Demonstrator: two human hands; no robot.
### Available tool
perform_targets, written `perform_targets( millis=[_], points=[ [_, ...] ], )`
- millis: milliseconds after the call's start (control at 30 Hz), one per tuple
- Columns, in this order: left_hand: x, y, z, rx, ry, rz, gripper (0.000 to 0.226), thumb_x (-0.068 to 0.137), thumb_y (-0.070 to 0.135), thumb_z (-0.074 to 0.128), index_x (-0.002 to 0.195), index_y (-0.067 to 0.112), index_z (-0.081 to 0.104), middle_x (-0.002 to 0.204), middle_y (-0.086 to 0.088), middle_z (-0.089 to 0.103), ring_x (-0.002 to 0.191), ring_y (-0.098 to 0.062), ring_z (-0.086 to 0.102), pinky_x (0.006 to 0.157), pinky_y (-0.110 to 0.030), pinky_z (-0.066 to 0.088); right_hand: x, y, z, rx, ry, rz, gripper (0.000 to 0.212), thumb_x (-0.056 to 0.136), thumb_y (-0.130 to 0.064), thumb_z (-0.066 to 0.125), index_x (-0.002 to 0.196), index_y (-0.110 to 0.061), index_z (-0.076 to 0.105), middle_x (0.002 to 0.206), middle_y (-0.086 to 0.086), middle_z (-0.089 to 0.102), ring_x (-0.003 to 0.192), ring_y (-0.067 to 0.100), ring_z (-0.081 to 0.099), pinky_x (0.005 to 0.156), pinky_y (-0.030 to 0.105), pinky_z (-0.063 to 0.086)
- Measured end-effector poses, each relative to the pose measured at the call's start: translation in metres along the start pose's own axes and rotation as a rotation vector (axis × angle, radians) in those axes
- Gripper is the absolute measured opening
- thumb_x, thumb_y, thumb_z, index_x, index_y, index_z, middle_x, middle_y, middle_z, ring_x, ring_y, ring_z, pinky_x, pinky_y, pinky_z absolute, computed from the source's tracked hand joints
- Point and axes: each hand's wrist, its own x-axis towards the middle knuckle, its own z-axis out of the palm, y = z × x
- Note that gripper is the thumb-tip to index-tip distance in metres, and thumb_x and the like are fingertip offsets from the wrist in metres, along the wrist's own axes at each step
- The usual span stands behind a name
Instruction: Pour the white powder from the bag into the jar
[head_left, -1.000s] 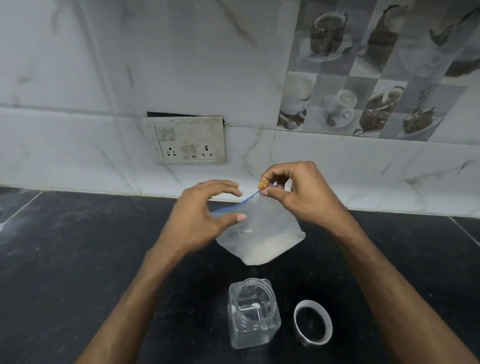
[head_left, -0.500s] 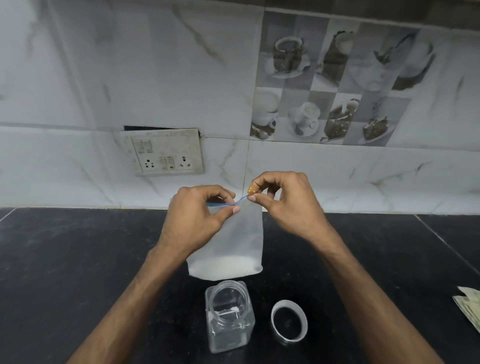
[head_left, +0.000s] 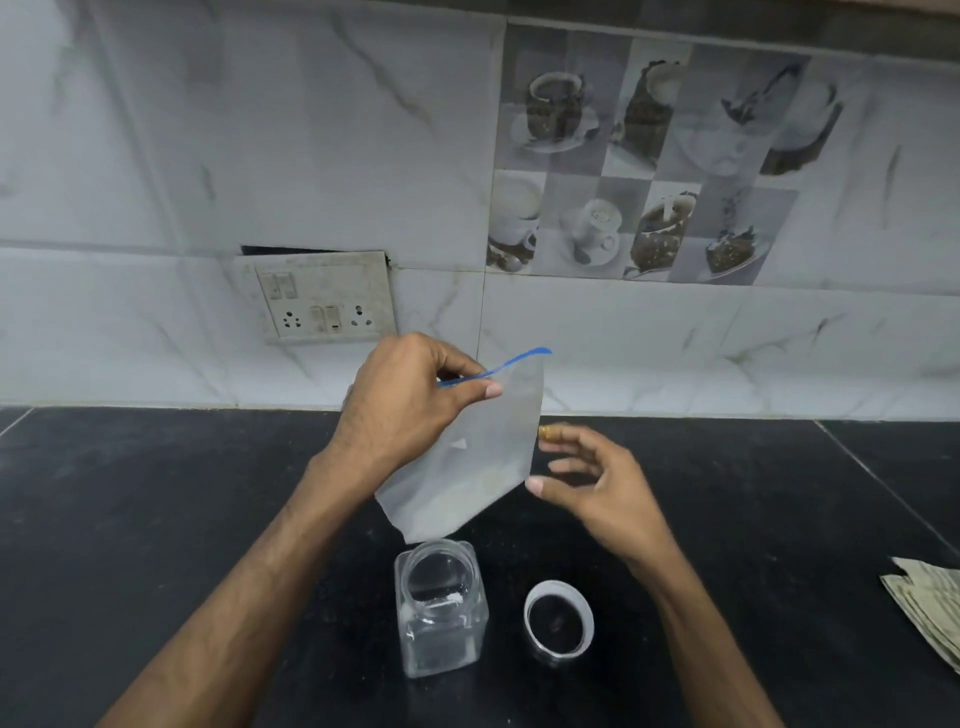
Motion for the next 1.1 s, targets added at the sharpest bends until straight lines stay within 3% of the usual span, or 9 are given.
perform_targets(
  millis=[100,233,333,567,700,833,933,1000,1100],
  points=[
    [-0.004,0.011,-0.002,0.022,0.006,0.05,0.016,0.079,0.041,0.081,0.088,0.029,0.082,0.091,0.013,0.079,0.087,-0.007,0.072,0.08,-0.041,0.058,-0.016,0.035,0.009,0.084,-0.057,0.127,0.046,0.08,-0.008,0.082,0.121,-0.022,0.068,0.122,-0.007,0.07,0.111,0.016,0.067,0.091,0.027,0.056],
    [-0.008,0.021,-0.006,-0.007,0.032,0.086,0.016,0.077,0.041,0.082,0.086,0.028,0.082,0.088,0.013,0.079,0.085,-0.004,0.072,0.08,-0.04,0.058,-0.028,0.053,0.012,0.275,0.006,0.224,0.041,0.088,-0.011,0.075,0.125,-0.026,0.064,0.128,-0.006,0.068,0.106,0.009,0.071,0.077,0.024,0.057],
    [-0.011,0.027,-0.009,-0.068,0.05,0.098,0.015,0.077,0.037,0.083,0.086,0.025,0.082,0.087,0.014,0.078,0.084,-0.004,0.072,0.079,-0.04,0.059,-0.032,0.056,0.009,0.467,0.036,0.309,0.043,0.085,-0.026,0.073,0.126,-0.026,0.062,0.119,-0.003,0.074,0.104,0.012,0.073,0.074,0.026,0.059],
    [-0.023,0.034,-0.013,-0.146,0.062,0.11,0.016,0.076,0.034,0.084,0.086,0.021,0.083,0.086,0.011,0.079,0.083,-0.005,0.073,0.076,-0.042,0.059,-0.036,0.057,0.002,0.741,0.12,0.293,0.012,0.078,-0.017,0.07,0.085,-0.021,0.078,0.09,0.0,0.077,0.079,0.009,0.073,0.066,0.023,0.058],
    [-0.037,0.021,-0.014,-0.214,0.078,0.098,0.011,0.076,0.026,0.085,0.084,0.019,0.083,0.084,0.012,0.079,0.08,-0.003,0.074,0.077,-0.037,0.06,-0.043,0.054,-0.013,0.676,0.171,0.203,0.01,0.073,-0.019,0.071,0.079,-0.02,0.08,0.091,-0.002,0.077,0.083,0.007,0.07,0.07,0.025,0.053],
    [-0.051,0.007,-0.004,-0.276,0.111,0.087,0.012,0.075,0.02,0.086,0.086,0.016,0.082,0.082,0.015,0.077,0.078,0.003,0.073,0.076,-0.019,0.058,-0.044,0.051,-0.022,0.532,0.219,0.123,0.008,0.072,-0.017,0.074,0.076,-0.02,0.082,0.089,-0.002,0.077,0.081,0.008,0.069,0.068,0.024,0.051],
    [-0.055,0.005,0.003,-0.281,0.159,0.104,0.014,0.075,0.017,0.086,0.088,0.016,0.081,0.082,0.019,0.074,0.079,0.004,0.073,0.075,-0.014,0.056,-0.05,0.052,-0.012,0.427,0.131,0.085,0.016,0.08,-0.012,0.073,0.094,-0.018,0.079,0.106,0.001,0.077,0.095,0.013,0.069,0.076,0.027,0.052],
    [-0.054,0.006,0.003,-0.277,0.16,0.114,0.014,0.075,0.018,0.086,0.088,0.018,0.081,0.082,0.02,0.073,0.08,0.005,0.073,0.076,-0.014,0.056,-0.054,0.052,-0.005,0.444,0.055,0.06,0.034,0.08,-0.013,0.076,0.113,-0.018,0.073,0.115,0.002,0.075,0.102,0.012,0.07,0.079,0.023,0.054],
    [-0.051,0.007,-0.001,-0.274,0.149,0.109,0.013,0.075,0.019,0.086,0.087,0.017,0.082,0.084,0.013,0.076,0.081,0.003,0.073,0.079,-0.019,0.057,-0.052,0.051,0.006,0.411,0.084,0.043,0.04,0.082,0.001,0.074,0.117,-0.017,0.069,0.109,0.001,0.077,0.097,0.009,0.072,0.081,0.018,0.055]
  ],
)
